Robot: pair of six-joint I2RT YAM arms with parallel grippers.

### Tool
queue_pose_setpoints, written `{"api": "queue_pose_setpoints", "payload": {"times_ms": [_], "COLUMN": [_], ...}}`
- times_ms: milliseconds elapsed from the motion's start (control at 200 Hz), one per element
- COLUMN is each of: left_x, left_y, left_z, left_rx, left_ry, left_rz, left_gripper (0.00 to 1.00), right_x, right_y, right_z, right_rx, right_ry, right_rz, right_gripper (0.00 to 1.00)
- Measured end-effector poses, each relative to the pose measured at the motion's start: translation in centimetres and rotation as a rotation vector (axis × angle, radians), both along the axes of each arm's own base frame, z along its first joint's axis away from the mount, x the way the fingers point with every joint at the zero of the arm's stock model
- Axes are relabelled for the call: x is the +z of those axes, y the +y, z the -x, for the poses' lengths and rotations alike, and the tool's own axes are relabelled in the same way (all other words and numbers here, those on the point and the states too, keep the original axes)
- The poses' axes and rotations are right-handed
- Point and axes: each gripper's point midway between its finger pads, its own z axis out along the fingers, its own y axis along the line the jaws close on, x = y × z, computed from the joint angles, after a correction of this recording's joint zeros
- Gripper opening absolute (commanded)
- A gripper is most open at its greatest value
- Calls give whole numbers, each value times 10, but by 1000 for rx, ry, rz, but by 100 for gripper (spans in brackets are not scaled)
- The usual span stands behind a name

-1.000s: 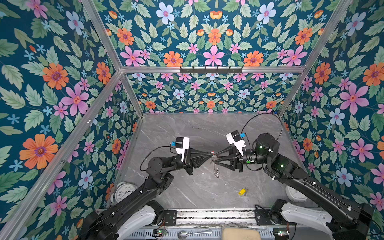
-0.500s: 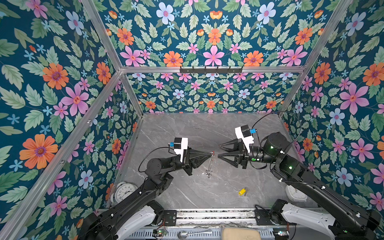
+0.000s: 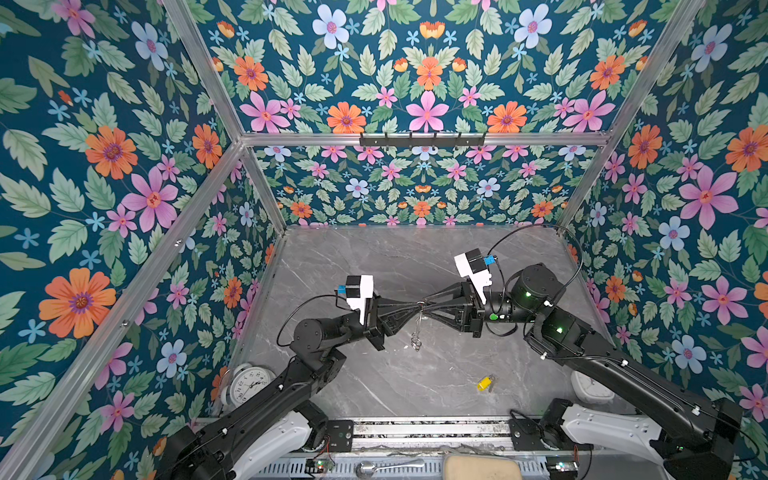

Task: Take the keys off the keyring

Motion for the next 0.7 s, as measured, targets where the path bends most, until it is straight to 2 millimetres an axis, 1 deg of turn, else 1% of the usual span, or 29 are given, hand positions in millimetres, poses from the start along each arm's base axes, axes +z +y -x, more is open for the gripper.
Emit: {"api": "queue_pose_setpoints", "payload": {"times_ms": [150,295,430,470,495,550,635,700], "left_x": [1,0,0,1,1,2,9,14], "left_y": [0,0,-1,-1,-1,-1,3,3], "left_z": [0,-1,-2,-2,-1,1,4,6], "left_rx": [3,2,-1,-4,-8,-10,-9,-9], "left_ry": [0,3,9,11,19,19,15,14], "left_rz": [3,1,2,0,-4,-11,-15,-32], "left_gripper": [0,0,0,11,19,31,40,42], "right_x": [-2,-3,-3,-3,-3,-3,-1,1], "right_y": [1,1,1,1,-1,-3,-9,-12], "right_z": [-1,-5,-8,-8,-7,-5,-5,-5], "right_rx": [-3,-24,-39,-45,-47,-56,-79,-97], "right_ry": [3,-2,1,-3,-8,4,-5,-16], "right_rz": [3,9,18,23,28,42,71,99], "right_gripper": [15,0,0,0,0,0,0,0]}}
